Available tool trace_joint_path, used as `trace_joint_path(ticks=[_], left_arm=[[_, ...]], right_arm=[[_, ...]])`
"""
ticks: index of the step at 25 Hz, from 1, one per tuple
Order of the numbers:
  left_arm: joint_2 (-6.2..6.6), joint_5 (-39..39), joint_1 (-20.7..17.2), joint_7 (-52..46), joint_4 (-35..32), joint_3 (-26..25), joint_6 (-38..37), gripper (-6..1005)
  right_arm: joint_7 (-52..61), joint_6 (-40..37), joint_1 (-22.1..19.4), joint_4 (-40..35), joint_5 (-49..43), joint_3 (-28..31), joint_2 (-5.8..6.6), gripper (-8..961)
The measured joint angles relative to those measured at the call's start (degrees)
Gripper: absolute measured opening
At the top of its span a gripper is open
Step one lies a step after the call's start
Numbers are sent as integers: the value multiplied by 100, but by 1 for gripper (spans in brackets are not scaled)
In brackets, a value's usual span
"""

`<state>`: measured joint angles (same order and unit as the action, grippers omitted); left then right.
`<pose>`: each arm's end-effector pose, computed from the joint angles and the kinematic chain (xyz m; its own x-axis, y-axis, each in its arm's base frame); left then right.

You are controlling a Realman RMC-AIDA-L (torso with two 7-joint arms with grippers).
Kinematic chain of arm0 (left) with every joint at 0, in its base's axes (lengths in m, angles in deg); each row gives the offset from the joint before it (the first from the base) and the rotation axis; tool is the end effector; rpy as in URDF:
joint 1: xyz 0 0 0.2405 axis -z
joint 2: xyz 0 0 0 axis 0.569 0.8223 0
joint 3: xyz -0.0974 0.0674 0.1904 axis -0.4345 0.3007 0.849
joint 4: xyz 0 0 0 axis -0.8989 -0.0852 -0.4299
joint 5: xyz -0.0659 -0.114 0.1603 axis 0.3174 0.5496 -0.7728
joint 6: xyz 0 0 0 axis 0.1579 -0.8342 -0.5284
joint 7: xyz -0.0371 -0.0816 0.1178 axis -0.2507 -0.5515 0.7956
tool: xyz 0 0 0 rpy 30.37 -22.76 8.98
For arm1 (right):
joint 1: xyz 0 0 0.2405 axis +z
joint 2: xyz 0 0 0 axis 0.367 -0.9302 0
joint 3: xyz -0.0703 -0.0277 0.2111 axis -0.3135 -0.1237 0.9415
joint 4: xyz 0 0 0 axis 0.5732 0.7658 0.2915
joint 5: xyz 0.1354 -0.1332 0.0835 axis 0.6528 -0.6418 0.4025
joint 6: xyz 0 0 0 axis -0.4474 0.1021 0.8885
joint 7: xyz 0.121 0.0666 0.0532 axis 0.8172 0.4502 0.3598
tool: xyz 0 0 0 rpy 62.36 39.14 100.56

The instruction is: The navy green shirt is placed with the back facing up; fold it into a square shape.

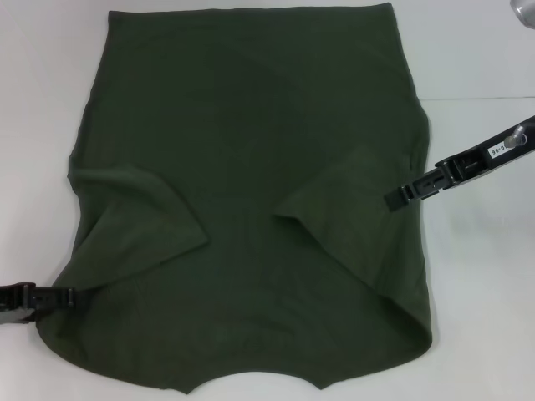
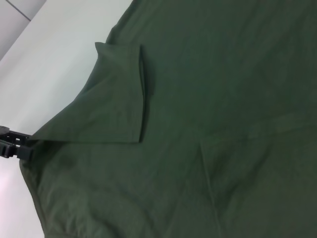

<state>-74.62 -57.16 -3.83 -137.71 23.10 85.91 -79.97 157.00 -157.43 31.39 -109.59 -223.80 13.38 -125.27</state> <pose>-0.3331 0.3010 0.0632 0.1428 0.9438 0.2982 0.9895 -0.1291 -0.0651 0.1884 0.3915 0.0657 0.5741 -0.8170 -0.0544 -0.8139 -0.5620 -0.1475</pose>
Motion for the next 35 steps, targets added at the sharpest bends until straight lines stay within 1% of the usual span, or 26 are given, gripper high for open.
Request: trace_joint_path(ticks=[3,6,12,17,23,28,35], left_arm=[[0,0,0,-2,7,2,0,895],[9,0,0,-4,16,53,-2,850],[12,0,0,-6,11,80,-11,630],[2,0,0,-6,2,69,-1,504],[3,-15,-17,-206,22,81,179,426],[6,-22,-32,-224,26,61,184,361],[9,-26,-13,-227,27,87,166,171]], right_arm=[[-1,0,0,0,0,0,-5,945],[-1,0,4,0,0,0,-12,945],[2,0,8,0,0,0,-23,945],[4,-1,8,0,0,0,-23,944],[7,9,8,11,0,1,-24,944],[6,38,1,11,0,1,-33,944],[3,50,-2,21,0,0,-32,944]])
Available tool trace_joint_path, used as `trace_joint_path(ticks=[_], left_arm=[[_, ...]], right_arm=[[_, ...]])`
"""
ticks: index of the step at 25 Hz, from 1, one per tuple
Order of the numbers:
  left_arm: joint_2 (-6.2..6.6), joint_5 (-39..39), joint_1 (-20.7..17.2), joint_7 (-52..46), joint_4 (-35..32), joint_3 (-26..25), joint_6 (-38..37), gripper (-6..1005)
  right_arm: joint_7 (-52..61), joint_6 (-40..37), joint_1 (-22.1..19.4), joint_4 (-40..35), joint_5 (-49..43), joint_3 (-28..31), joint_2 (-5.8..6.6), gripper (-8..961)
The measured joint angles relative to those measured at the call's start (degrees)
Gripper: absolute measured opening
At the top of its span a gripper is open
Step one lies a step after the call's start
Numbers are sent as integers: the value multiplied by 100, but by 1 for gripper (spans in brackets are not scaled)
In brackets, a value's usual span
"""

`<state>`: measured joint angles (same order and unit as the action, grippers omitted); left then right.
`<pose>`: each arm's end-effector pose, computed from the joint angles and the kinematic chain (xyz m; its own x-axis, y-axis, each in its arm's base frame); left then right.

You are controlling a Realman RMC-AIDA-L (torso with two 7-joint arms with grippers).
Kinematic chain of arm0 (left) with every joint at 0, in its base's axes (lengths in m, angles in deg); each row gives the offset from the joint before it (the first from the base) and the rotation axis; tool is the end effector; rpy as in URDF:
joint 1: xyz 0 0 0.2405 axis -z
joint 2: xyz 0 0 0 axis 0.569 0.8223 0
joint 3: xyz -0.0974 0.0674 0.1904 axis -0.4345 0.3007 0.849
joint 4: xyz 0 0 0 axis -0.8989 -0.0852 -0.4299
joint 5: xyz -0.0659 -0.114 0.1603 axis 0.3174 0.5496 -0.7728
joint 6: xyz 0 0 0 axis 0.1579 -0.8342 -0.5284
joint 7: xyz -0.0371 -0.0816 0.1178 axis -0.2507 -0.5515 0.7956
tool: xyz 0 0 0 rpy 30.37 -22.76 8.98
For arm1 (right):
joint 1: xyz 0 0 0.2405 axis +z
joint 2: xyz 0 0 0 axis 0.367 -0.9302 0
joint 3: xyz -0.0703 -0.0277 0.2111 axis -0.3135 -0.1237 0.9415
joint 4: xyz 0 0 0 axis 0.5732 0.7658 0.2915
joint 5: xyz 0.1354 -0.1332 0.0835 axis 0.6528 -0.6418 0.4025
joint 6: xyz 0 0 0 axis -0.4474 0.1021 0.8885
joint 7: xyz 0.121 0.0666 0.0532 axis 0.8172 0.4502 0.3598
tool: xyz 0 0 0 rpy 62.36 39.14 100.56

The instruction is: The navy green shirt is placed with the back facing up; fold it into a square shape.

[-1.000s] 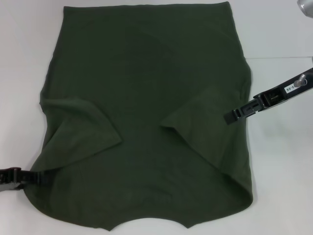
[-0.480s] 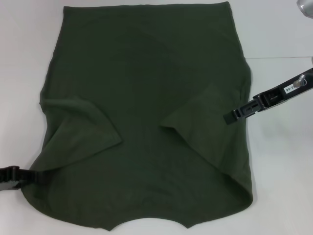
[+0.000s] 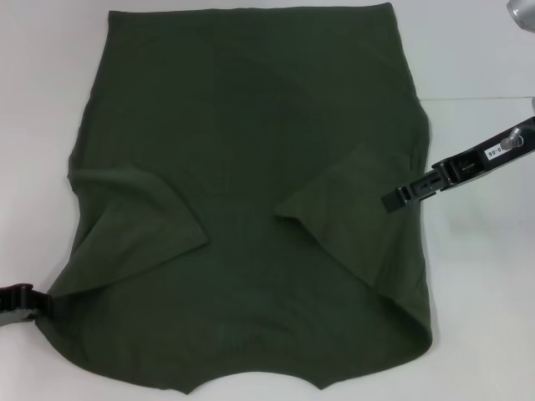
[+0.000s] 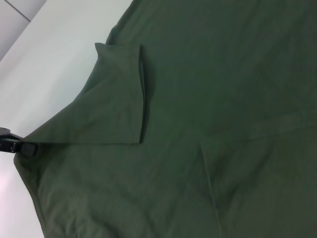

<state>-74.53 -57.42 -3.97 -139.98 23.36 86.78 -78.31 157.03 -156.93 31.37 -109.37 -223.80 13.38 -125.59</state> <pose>-0.3377 0.3013 0.0626 0.1059 0.9478 0.3007 0.9930 -0.0849 -0.0819 0.1887 0.3914 0.0628 0.5714 -0.8187 -0.0571 -0.8159 -0.5593 -0.1464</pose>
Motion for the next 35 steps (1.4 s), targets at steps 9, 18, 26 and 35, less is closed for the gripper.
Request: trace_joint_path(ticks=[9,18,26,35], left_arm=[[0,-1,13,-8,0,-4,-19,21],[0,2,26,0,-20,-3,-16,21],[-15,1,52,25,-6,0,8,21],[-18,0,31,28,0,-14,11,21]], right_arm=[[198,-99,-14,15,-106,-233,20,944],[296,-554,170,-7,-757,-363,-37,944],[-250,-632,569,8,-773,-799,-335,943],[-448,-667,1035,215,-786,-1456,-745,943]])
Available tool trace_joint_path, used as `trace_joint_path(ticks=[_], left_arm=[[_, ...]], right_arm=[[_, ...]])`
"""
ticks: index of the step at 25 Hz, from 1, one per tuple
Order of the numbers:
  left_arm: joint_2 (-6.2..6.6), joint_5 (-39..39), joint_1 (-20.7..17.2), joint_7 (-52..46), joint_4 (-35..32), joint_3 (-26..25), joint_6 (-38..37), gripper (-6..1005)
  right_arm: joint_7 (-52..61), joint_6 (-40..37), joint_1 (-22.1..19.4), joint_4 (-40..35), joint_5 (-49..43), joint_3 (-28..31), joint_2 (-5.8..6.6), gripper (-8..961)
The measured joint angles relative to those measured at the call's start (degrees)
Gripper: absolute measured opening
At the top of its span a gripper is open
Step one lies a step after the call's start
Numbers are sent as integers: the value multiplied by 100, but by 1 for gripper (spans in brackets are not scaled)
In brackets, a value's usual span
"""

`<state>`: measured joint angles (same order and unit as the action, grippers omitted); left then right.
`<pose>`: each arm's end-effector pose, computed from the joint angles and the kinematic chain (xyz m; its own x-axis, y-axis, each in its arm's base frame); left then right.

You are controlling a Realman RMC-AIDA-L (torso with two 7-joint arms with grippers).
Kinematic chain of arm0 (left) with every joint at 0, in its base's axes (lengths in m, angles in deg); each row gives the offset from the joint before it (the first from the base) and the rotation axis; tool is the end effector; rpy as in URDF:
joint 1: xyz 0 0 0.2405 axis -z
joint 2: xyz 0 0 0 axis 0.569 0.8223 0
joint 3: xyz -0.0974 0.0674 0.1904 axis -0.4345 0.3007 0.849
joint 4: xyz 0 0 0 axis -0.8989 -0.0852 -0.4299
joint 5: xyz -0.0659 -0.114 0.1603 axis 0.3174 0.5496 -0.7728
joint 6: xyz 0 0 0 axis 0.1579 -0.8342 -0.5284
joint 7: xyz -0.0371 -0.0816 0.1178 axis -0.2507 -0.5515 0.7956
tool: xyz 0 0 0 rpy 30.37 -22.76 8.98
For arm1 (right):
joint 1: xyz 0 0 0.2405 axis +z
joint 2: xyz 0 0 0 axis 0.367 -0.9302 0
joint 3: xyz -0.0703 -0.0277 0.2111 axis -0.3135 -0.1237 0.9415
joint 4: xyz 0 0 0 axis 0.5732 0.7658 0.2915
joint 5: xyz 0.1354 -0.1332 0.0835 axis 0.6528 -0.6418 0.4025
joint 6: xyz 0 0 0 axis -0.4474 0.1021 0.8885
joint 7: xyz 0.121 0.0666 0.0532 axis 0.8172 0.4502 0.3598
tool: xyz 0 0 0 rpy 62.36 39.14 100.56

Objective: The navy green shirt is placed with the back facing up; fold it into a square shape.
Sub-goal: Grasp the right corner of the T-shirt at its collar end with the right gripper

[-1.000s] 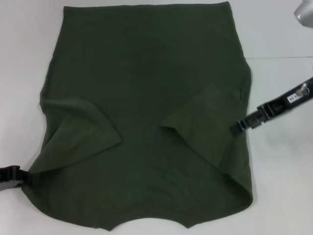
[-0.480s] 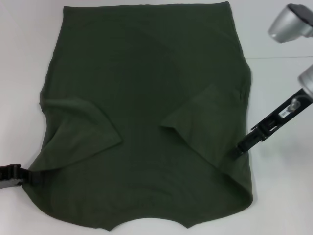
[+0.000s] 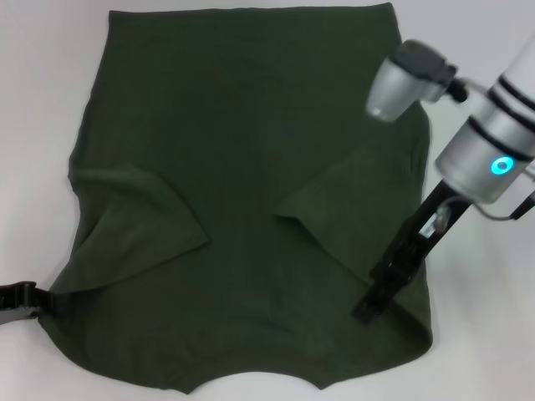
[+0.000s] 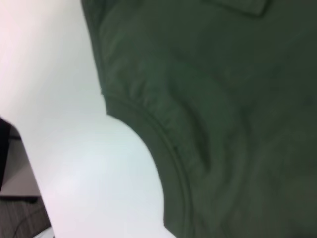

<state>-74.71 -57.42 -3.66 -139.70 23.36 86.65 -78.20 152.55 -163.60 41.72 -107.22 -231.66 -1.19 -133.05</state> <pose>-0.3357 0.3032 0.0615 0.1142 0.9464 0.3021 0.9923 -0.0938 -0.0811 0.1403 0.3603 -0.0051 0.7278 -0.5587 0.3977 -0.5922 -0.8045 -0.0463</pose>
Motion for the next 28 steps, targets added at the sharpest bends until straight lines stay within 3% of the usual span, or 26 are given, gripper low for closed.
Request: trace_joint_path(ticks=[6,11,21,28], left_arm=[[0,0,9,8,0,-10,11,21],[-4,0,30,15,0,-10,14,21],[8,19,43,3,-2,-20,16,21],[9,29,44,-17,-13,-22,16,22]], right_arm=[[-1,100,93,1,-31,-399,-250,943],[-19,361,90,1,-38,-740,-369,943],[-74,675,46,18,-429,-1053,-444,943],[-16,524,-17,9,-706,-1021,-389,943]])
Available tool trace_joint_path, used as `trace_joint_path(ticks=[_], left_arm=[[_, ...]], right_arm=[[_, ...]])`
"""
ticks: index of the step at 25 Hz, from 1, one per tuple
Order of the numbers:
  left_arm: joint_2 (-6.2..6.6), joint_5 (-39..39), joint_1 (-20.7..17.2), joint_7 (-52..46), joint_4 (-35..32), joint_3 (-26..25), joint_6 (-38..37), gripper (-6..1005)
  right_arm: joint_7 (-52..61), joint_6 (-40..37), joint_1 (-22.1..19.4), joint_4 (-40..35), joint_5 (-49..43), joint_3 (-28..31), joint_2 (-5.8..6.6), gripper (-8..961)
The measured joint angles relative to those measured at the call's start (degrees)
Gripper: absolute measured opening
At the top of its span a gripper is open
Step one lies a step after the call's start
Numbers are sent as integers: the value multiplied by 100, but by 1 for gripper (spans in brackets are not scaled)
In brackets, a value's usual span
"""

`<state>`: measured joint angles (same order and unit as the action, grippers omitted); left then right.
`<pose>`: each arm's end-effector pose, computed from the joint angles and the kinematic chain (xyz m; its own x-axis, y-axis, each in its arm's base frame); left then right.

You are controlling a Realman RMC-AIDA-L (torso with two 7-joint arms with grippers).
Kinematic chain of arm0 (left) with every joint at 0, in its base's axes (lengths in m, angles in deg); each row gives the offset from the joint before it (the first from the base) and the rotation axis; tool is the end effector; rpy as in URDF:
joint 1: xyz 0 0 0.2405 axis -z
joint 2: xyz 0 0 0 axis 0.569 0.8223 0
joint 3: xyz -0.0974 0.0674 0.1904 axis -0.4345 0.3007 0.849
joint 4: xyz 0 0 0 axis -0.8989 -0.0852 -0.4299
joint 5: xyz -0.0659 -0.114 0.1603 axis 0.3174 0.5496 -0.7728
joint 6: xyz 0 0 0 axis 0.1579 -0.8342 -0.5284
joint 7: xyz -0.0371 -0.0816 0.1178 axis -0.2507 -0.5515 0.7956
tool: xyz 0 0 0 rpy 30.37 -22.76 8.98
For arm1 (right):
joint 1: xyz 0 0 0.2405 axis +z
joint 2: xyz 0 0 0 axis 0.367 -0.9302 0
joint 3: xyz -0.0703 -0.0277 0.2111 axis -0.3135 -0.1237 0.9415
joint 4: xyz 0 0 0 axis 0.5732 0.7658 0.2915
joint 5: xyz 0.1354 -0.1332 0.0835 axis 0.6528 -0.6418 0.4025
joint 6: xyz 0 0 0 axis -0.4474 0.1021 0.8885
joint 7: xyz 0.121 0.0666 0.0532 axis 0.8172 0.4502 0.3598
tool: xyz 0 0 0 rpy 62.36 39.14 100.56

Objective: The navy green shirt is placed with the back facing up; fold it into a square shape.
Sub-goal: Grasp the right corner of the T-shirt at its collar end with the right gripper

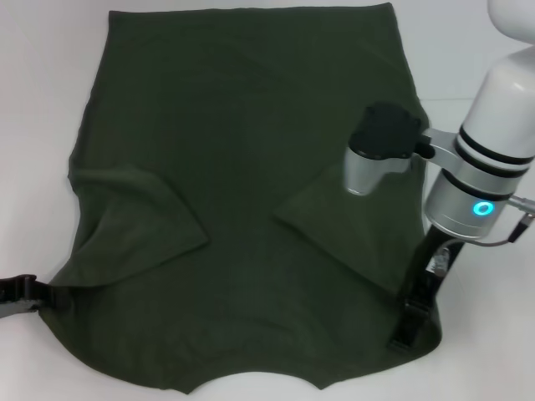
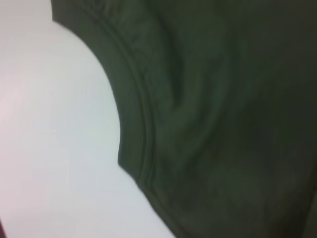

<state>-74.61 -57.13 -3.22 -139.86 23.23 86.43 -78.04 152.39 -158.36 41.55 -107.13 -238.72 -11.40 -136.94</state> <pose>-0.3333 0.3072 0.0633 0.1186 0.9424 0.3127 0.9919 -0.0981 -0.0806 0.1597 0.3519 -0.0307 0.6860 -0.4384 0.5807 -0.4580 -0.8803 -0.1235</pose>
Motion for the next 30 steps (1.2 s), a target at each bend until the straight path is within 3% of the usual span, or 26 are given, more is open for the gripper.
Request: trace_joint_path(ticks=[3,13,19,24,30], left_arm=[[7,11,0,-8,-5,0,5,22],[19,17,34,-18,6,-8,9,22],[35,4,65,-19,15,-9,8,22],[35,9,81,-18,-6,-8,7,22],[19,16,89,-14,-11,-8,17,22]], right_arm=[[26,-183,-78,-56,-25,13,48,942],[135,-285,-458,-124,-28,244,373,942],[20,-658,-559,-142,4,1289,600,942],[360,-1059,-708,-103,5,2340,891,942],[1067,-1056,-1253,-90,-2,2652,1112,942]])
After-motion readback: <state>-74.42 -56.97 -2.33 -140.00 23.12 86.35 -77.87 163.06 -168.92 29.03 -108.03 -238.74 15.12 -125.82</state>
